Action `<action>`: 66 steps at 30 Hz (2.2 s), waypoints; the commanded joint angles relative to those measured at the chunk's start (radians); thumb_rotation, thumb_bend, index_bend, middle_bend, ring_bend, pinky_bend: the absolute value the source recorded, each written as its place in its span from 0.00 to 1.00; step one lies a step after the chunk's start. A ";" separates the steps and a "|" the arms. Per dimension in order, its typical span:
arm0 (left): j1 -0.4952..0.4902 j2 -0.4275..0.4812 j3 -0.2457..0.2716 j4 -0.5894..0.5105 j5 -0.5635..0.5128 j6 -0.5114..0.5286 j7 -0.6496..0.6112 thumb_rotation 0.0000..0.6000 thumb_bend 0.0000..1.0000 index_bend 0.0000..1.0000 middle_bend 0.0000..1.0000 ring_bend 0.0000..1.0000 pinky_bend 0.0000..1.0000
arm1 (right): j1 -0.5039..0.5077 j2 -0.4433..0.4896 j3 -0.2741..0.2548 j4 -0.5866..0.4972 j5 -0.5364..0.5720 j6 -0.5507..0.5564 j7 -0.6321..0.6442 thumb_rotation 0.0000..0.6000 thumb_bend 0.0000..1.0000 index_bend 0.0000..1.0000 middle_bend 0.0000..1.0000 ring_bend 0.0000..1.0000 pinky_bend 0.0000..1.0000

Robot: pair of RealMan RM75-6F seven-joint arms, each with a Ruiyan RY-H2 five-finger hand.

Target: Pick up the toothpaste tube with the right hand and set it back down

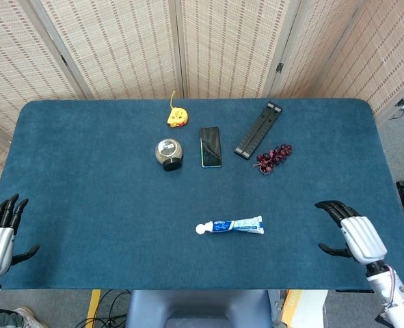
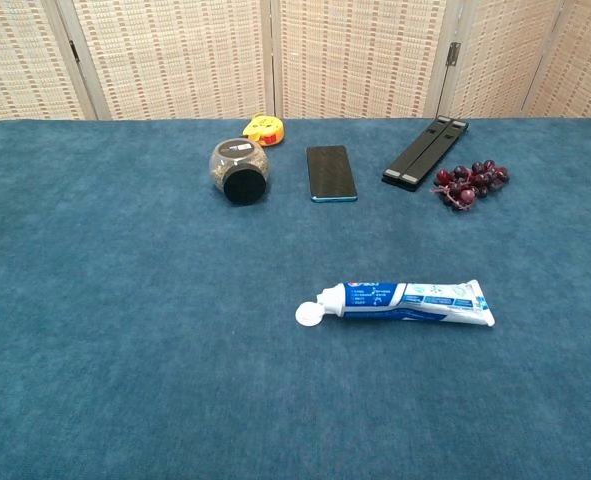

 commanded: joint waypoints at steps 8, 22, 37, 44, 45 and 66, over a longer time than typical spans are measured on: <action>0.012 0.006 0.006 0.005 -0.002 0.007 -0.019 1.00 0.19 0.05 0.00 0.00 0.13 | 0.153 -0.128 0.052 -0.040 0.051 -0.191 -0.195 1.00 0.11 0.18 0.28 0.22 0.30; 0.028 0.014 0.012 0.019 -0.010 0.008 -0.049 1.00 0.19 0.05 0.00 0.00 0.13 | 0.311 -0.323 0.104 0.013 0.210 -0.372 -0.434 1.00 0.19 0.24 0.32 0.23 0.30; 0.042 0.020 0.014 0.032 -0.013 0.014 -0.074 1.00 0.19 0.05 0.00 0.00 0.13 | 0.418 -0.504 0.117 0.152 0.371 -0.441 -0.603 1.00 0.21 0.31 0.36 0.26 0.34; 0.048 0.018 0.013 0.045 -0.014 0.017 -0.087 1.00 0.19 0.05 0.00 0.00 0.13 | 0.433 -0.531 0.110 0.175 0.398 -0.436 -0.612 1.00 0.25 0.35 0.39 0.29 0.38; 0.048 0.017 0.013 0.048 -0.014 0.017 -0.089 1.00 0.19 0.05 0.00 0.00 0.13 | 0.435 -0.532 0.110 0.176 0.400 -0.434 -0.612 1.00 0.26 0.35 0.39 0.29 0.38; 0.051 0.006 0.009 0.078 -0.016 0.011 -0.105 1.00 0.19 0.05 0.00 0.00 0.13 | 0.460 -0.563 0.098 0.196 0.442 -0.411 -0.623 1.00 0.44 0.51 0.51 0.42 0.49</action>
